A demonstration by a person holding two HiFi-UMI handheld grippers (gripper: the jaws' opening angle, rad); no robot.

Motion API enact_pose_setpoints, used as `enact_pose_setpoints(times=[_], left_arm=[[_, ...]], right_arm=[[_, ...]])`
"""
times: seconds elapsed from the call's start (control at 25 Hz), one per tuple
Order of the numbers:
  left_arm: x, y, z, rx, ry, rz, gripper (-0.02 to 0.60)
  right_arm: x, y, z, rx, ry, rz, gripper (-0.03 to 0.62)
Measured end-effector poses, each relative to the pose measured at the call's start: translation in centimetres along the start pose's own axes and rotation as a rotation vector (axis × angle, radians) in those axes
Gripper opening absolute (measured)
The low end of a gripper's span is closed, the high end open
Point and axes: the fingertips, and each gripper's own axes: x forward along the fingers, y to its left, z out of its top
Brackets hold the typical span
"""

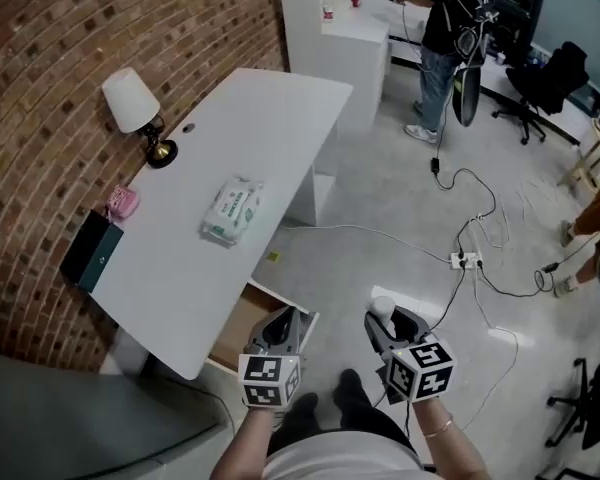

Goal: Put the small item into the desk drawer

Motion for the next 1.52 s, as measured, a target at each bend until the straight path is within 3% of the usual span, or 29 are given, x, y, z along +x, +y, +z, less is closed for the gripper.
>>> enact_pose_setpoints(times=[0.32, 0.52, 0.8, 1.12, 1.52], left_arm=[[-3.2, 6.1, -1.7, -0.123, -0.031, 0.283, 0.020], [-7.5, 9.0, -4.6, -0.214, -0.037, 0.471, 0.020], [-13.9, 12.2, -9.6, -0.331, -0.046, 0.666, 0.020], [-19.9, 14.4, -14.5, -0.416, -0.051, 0.783, 0.020], [-24.6, 16.4, -20.2, -0.506, -0.080, 0.850, 0.020]], right_arm=[[7.5, 4.4, -0.7, -0.130, 0.151, 0.257, 0.178], [10.6, 9.2, -2.9, -0.227, 0.257, 0.428, 0.178], [12.8, 16.8, -7.3, -0.333, 0.361, 0.608, 0.178], [13.6, 23.5, -12.7, -0.434, 0.464, 0.712, 0.178], [14.9, 28.1, -19.9, -0.511, 0.540, 0.725, 0.178]])
